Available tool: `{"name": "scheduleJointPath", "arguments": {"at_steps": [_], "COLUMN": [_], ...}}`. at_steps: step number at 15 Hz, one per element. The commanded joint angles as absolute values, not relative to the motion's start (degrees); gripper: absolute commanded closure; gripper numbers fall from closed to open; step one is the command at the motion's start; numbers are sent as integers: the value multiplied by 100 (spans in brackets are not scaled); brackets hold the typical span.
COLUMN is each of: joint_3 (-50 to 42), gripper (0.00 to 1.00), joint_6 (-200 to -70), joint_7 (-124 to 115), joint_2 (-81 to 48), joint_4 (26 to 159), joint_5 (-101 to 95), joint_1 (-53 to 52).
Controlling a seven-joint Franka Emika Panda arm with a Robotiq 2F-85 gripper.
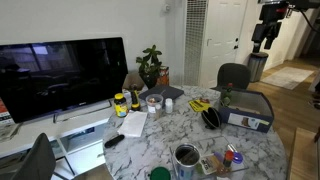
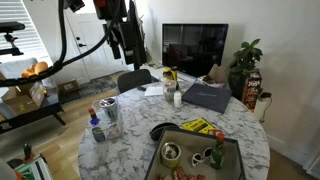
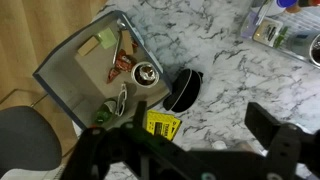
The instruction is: Remove the metallic cup from the crisper drawer and put it on the table next to the frost flex cup
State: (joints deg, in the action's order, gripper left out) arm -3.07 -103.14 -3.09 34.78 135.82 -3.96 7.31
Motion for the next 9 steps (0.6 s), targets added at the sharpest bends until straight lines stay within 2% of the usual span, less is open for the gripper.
{"name": "scheduleJointPath", "arguments": {"at_steps": [1,6,9], "joint_3": [-339,-339,91], "gripper": [0,0,0], "joint_6": [-10294,-10294,-10359], "joint_7": [-324,-324,-36], "joint_2": [3474,3474,3143], "joint_4": [13564,13563,13507], "joint_5": [-414,-414,-357], "joint_1": [691,691,197]}}
